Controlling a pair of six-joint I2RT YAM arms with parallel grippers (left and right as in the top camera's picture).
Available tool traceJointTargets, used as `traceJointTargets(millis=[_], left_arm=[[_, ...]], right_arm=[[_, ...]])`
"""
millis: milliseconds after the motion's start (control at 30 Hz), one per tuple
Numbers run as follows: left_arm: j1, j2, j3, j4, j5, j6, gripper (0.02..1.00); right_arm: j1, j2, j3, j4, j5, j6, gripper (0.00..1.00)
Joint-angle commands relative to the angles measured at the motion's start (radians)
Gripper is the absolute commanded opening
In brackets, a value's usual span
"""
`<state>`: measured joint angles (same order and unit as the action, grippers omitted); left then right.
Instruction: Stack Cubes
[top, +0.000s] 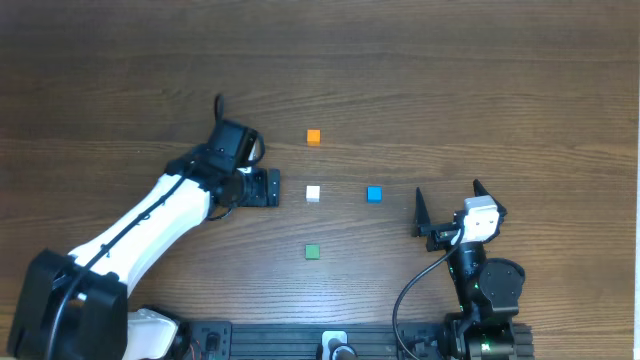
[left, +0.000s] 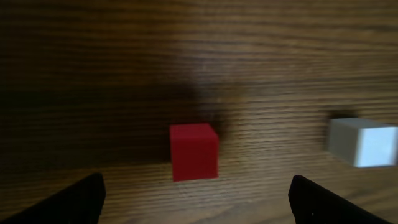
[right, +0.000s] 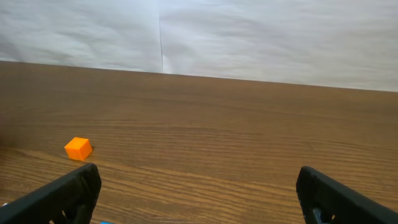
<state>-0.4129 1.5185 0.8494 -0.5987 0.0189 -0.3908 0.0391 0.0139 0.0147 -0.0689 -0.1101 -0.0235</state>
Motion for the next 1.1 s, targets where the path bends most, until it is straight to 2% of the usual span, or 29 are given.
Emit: traceJointTargets(millis=[33,500,700,1100], left_arm=[[-0.018,0.052,0.02,0.0,-0.102,-0.036,0.947],[-0.056,0.123,0.02,0.09,-0.141,-0.033,0.912],[-0.06,0.139,0.02,0.09,-0.141,-0.037,0.831],[-0.06,0.15,0.02,0.09,-0.141,-0.045,0.606]], right_arm=[[0.006,-0.007,-0.009,0.002,0.006,0.0,0.993],[0.006,-0.007,-0.009,0.002,0.006,0.0,0.993],[0.006,-0.007,-0.009,0.002,0.006,0.0,0.993],[0.006,-0.007,-0.009,0.002,0.006,0.0,0.993]])
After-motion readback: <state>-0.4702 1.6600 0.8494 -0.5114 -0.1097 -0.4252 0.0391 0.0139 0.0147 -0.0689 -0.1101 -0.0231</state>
